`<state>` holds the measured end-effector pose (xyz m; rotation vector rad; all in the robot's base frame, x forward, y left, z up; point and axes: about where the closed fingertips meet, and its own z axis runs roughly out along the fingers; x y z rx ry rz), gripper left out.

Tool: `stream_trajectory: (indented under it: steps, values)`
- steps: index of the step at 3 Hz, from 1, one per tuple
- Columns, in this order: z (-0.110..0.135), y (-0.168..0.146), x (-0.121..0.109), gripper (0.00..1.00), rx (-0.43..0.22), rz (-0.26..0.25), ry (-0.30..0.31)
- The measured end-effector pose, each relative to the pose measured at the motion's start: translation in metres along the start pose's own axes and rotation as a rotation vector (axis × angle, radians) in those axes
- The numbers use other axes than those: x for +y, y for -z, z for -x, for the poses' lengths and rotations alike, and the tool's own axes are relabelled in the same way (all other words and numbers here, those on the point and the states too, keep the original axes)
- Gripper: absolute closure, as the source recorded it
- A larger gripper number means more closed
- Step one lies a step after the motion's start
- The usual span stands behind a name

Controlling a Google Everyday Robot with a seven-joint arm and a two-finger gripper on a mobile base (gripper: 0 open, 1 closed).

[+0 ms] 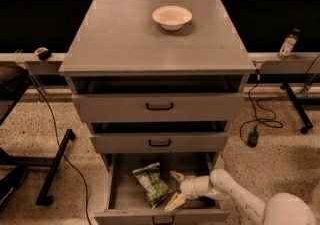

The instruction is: Place green jalapeno chip bag into bottom drawer

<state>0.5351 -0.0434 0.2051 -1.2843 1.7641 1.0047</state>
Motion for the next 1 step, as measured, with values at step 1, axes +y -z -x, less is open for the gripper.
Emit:
stream_trajectory:
  steps: [1]
  values:
    - [0.0007, 0.0251, 0.0113, 0.0, -0.038, -0.008, -0.021]
